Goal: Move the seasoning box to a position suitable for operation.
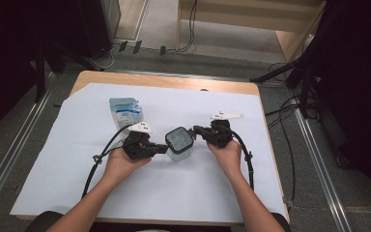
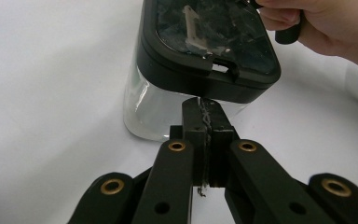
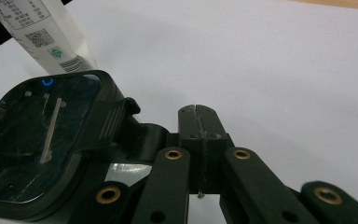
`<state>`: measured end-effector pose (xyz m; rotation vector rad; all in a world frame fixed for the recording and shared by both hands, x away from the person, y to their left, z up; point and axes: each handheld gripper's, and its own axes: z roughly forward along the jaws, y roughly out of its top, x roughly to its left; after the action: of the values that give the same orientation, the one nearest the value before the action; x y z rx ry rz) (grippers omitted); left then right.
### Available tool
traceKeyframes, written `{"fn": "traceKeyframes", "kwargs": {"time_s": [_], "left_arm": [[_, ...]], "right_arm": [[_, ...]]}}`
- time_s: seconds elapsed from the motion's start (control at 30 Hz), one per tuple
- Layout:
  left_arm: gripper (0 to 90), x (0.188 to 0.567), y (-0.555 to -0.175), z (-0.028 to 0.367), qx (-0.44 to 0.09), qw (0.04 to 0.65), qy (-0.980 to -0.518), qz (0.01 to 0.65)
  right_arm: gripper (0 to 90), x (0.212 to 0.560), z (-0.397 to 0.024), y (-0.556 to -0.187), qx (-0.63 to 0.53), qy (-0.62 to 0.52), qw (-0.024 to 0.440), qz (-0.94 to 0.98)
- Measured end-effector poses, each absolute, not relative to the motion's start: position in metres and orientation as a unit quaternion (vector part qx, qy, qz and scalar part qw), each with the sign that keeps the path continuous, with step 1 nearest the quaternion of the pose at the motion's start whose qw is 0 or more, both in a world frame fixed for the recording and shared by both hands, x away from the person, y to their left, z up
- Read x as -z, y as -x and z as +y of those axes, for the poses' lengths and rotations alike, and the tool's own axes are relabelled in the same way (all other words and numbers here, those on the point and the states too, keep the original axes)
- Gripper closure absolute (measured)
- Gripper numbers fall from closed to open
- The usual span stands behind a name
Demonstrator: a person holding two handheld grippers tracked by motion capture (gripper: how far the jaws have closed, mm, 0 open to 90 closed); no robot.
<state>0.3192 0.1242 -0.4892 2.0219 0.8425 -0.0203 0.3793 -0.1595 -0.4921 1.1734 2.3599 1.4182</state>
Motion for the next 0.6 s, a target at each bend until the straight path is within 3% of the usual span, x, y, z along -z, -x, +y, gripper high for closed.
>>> {"fn": "traceKeyframes", "kwargs": {"time_s": [0.6], "left_arm": [[90.0,0.49,-0.33,0.129,0.002,0.461,-0.817,0.348]], "right_arm": [[90.0,0.491,-0.166,-0.365,-0.459,-0.393,0.091,0.791]]}}
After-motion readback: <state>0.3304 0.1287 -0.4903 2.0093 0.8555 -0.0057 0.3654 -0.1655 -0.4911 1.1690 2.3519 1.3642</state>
